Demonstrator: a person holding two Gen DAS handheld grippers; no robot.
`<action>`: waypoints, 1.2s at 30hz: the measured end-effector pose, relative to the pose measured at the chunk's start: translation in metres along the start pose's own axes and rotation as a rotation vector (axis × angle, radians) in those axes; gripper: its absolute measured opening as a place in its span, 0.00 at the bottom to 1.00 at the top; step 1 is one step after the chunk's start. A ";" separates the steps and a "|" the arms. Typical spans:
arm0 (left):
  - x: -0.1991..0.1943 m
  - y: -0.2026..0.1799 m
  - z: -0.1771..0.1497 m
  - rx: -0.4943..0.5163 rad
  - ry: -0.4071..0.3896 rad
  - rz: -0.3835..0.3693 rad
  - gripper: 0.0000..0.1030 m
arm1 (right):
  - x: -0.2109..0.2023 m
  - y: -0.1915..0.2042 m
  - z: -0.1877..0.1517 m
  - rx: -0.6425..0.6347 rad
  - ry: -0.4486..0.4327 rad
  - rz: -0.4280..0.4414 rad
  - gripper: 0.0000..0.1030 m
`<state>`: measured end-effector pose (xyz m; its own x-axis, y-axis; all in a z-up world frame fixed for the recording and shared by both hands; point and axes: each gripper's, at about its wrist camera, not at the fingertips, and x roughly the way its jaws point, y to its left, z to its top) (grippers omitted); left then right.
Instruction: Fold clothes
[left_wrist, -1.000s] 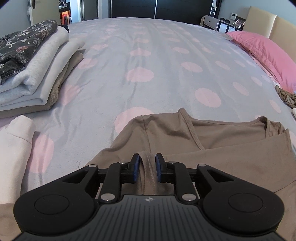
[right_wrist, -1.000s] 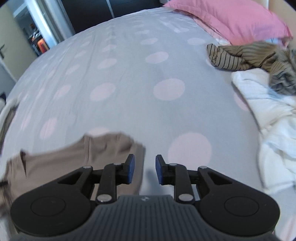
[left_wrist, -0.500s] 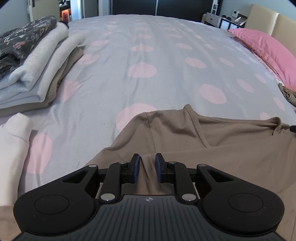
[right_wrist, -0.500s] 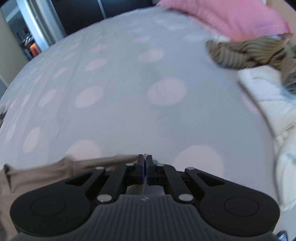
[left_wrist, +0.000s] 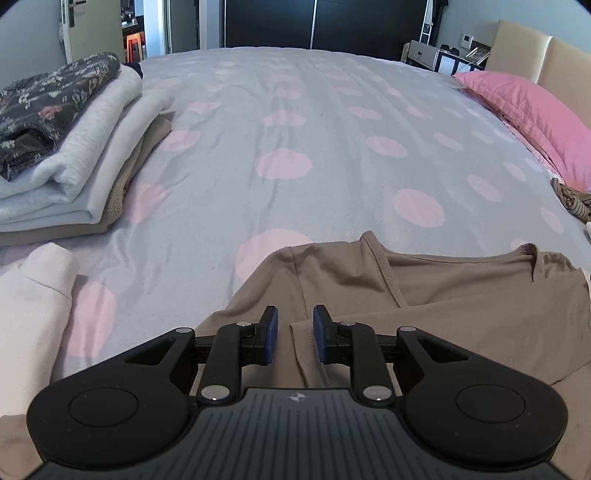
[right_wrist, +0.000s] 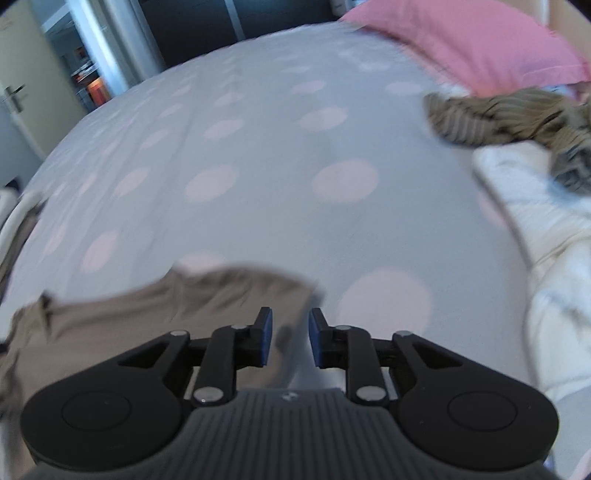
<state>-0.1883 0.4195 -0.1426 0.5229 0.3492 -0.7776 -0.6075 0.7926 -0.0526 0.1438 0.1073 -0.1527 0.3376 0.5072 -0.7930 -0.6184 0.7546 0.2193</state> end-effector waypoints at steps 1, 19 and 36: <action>-0.002 0.000 -0.001 0.004 0.001 -0.003 0.19 | 0.002 0.004 -0.006 -0.016 0.017 0.016 0.24; -0.062 0.056 -0.020 -0.035 0.047 0.059 0.21 | -0.068 0.068 -0.080 -0.128 0.128 0.022 0.35; -0.117 0.135 -0.076 -0.182 0.162 0.344 0.45 | -0.091 0.153 -0.160 -0.386 0.180 0.114 0.48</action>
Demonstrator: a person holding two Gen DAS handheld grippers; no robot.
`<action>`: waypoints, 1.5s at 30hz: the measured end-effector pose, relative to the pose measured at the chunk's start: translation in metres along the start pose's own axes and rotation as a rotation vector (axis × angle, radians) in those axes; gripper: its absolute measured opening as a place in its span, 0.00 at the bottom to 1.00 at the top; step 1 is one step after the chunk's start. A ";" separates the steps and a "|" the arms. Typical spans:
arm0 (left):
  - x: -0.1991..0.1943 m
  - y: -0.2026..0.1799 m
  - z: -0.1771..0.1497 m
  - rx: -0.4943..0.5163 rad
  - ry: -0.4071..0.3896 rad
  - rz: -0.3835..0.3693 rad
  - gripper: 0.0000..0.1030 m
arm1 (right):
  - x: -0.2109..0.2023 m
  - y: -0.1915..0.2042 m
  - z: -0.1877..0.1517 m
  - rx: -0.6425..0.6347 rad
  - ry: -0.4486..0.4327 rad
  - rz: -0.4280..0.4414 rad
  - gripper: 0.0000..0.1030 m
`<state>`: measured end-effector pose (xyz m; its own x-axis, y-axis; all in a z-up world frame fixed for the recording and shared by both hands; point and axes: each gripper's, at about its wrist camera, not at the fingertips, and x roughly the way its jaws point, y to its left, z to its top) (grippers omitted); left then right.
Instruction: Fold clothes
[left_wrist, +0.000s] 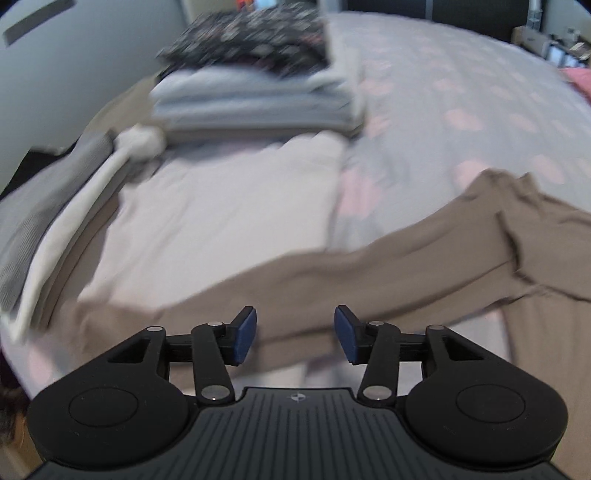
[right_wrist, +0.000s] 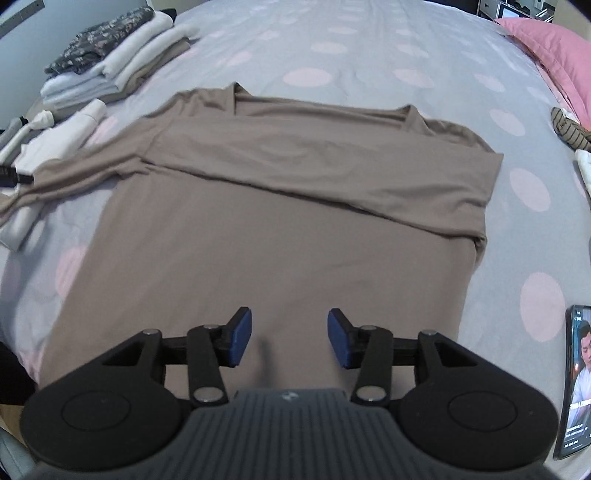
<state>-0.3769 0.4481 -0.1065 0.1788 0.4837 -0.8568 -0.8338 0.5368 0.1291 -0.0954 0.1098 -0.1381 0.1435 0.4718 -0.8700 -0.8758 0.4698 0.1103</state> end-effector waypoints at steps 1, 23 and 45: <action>0.002 0.005 -0.003 -0.023 0.002 0.017 0.46 | -0.002 0.002 0.001 -0.005 -0.006 0.004 0.49; -0.001 0.001 0.000 -0.126 -0.034 -0.034 0.02 | 0.007 0.014 0.006 -0.006 -0.001 0.030 0.56; -0.060 -0.122 -0.005 0.188 -0.088 -0.470 0.40 | 0.018 0.016 0.007 -0.008 0.017 0.025 0.57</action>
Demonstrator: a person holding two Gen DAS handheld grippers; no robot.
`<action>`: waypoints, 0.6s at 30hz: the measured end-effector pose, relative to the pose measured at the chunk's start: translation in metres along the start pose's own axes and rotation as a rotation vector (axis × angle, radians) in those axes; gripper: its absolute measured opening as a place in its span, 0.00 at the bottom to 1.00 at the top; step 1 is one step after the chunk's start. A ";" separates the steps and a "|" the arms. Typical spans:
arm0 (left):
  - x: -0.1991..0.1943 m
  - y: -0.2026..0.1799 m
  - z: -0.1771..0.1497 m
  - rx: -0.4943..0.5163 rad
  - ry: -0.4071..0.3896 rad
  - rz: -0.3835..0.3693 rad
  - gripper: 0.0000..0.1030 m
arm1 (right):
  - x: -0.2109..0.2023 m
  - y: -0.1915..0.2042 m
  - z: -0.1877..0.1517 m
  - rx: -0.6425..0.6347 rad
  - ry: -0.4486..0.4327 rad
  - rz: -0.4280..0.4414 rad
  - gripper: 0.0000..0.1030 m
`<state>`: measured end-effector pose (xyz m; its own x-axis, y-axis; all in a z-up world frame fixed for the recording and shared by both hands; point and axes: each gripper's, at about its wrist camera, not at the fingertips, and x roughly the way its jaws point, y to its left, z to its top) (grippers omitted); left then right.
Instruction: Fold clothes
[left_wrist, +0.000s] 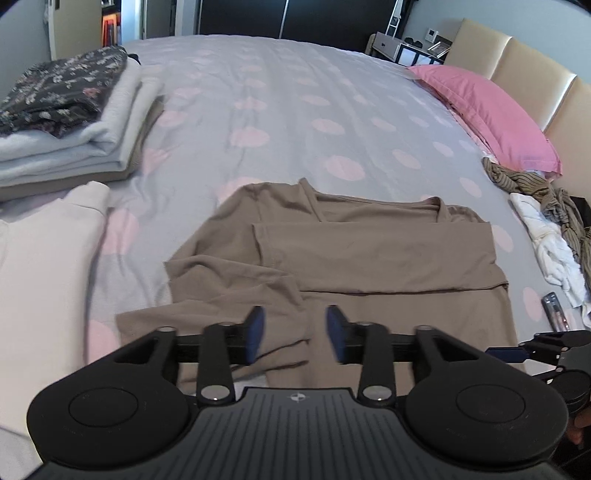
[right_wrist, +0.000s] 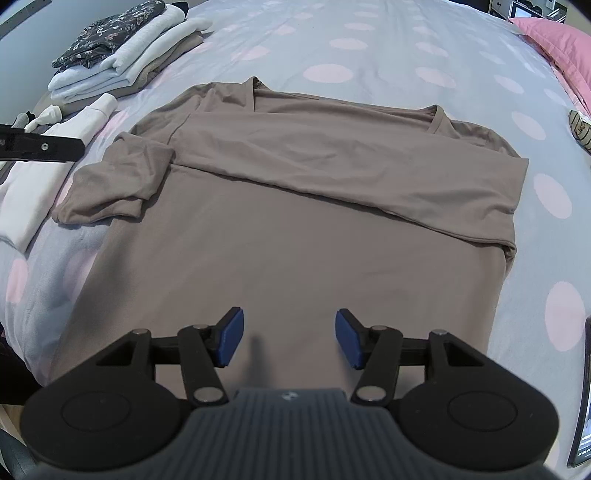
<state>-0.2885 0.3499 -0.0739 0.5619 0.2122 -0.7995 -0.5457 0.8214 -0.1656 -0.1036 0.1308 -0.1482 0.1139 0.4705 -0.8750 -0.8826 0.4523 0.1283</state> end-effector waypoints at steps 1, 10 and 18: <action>-0.003 0.003 0.000 -0.005 -0.001 0.008 0.40 | 0.000 0.000 0.000 0.001 0.001 -0.001 0.57; -0.008 0.054 -0.004 -0.109 0.021 0.162 0.44 | 0.002 -0.003 -0.001 0.007 0.004 -0.006 0.58; 0.026 0.101 -0.024 -0.214 0.104 0.266 0.45 | 0.003 -0.002 -0.004 -0.002 0.013 -0.006 0.59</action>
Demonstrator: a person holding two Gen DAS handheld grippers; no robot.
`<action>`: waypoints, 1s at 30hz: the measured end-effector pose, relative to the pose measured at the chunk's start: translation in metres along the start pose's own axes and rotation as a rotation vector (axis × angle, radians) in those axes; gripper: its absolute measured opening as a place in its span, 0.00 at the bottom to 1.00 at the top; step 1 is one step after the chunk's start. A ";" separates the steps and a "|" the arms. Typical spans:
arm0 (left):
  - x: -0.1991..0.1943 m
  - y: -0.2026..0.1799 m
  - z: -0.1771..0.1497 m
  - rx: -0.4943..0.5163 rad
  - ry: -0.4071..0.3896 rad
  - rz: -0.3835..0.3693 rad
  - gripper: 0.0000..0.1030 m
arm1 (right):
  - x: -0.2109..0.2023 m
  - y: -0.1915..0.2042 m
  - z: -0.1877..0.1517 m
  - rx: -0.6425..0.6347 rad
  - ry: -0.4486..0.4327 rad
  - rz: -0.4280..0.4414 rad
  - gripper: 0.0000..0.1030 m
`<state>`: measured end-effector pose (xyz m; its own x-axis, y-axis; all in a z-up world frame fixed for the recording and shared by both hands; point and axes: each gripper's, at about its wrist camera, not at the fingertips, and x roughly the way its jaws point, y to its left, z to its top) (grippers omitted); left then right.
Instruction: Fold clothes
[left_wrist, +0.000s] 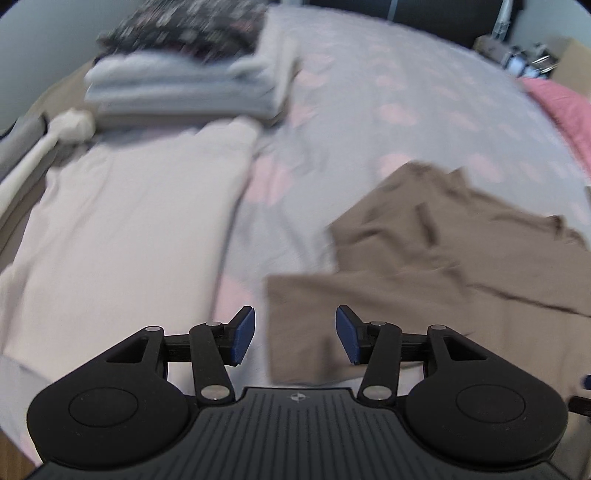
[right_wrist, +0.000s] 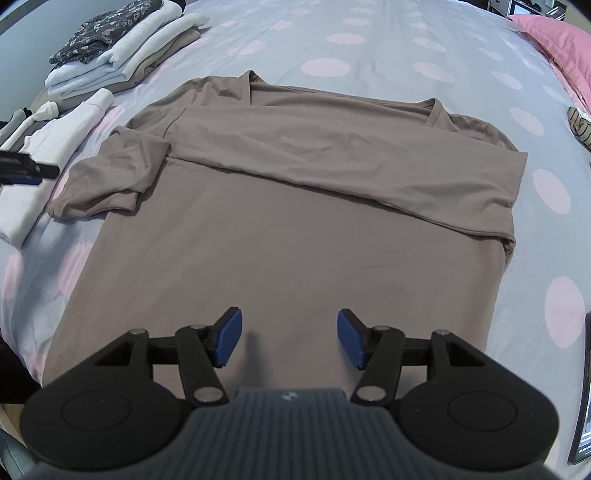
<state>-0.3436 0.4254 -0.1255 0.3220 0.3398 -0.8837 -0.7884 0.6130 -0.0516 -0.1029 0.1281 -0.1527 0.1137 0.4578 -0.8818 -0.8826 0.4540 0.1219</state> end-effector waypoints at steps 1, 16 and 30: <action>0.006 0.002 -0.002 -0.013 0.024 0.007 0.45 | 0.000 0.000 0.000 -0.001 0.000 0.001 0.59; -0.026 -0.022 0.007 -0.029 -0.044 -0.151 0.03 | 0.000 0.001 -0.001 0.000 0.004 -0.005 0.61; -0.055 -0.146 -0.023 0.345 -0.133 -0.458 0.03 | -0.003 0.005 -0.001 -0.008 0.009 0.009 0.62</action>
<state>-0.2580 0.3014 -0.0802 0.6700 0.0579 -0.7401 -0.3440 0.9077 -0.2404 -0.1080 0.1279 -0.1499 0.1011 0.4549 -0.8848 -0.8874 0.4433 0.1265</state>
